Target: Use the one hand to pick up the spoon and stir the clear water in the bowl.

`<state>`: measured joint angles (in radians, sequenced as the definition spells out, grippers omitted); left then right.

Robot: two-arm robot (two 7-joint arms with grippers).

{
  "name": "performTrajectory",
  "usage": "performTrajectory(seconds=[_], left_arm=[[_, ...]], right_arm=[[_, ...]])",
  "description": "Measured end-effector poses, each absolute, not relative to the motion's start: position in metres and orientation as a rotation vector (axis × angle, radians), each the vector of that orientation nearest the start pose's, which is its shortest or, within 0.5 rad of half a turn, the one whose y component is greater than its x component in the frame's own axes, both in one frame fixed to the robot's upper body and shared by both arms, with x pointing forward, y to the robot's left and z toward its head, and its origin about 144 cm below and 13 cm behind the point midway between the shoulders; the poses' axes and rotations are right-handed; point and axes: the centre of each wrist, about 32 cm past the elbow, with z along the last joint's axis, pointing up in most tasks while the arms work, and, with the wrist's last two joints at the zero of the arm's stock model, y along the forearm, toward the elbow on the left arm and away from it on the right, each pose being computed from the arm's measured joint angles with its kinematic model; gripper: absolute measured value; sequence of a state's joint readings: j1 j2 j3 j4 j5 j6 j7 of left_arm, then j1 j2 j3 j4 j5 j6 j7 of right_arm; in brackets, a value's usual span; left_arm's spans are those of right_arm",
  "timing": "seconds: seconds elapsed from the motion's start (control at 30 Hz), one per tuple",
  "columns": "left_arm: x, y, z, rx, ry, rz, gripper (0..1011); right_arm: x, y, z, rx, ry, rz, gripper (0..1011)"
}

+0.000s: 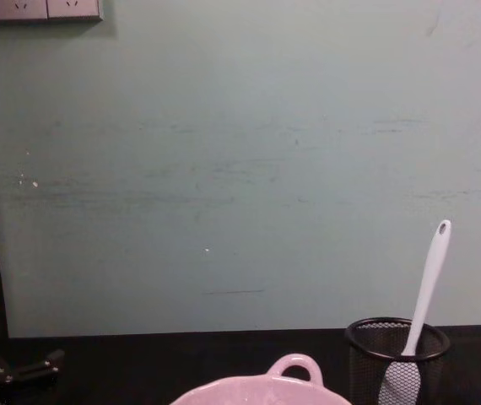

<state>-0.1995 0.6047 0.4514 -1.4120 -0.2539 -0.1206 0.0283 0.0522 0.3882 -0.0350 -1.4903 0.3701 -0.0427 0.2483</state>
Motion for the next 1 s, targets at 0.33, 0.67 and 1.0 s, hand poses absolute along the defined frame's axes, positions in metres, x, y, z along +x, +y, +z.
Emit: performTrajectory(seconds=[0.33,0.67,1.0], left_arm=[[0.489,0.310,1.140,0.304,-0.285,1.248,1011],[0.489,0.310,1.140,0.304,-0.285,1.248,1011],[0.489,0.310,1.140,0.304,-0.285,1.248,1011]], right_arm=[[0.494,-0.349,1.149,0.007,-0.030,-1.359,1002],[0.494,-0.349,1.149,0.009,-0.032,-1.356,1003],[0.493,-0.349,1.149,0.006,-0.031,-1.354,1003]])
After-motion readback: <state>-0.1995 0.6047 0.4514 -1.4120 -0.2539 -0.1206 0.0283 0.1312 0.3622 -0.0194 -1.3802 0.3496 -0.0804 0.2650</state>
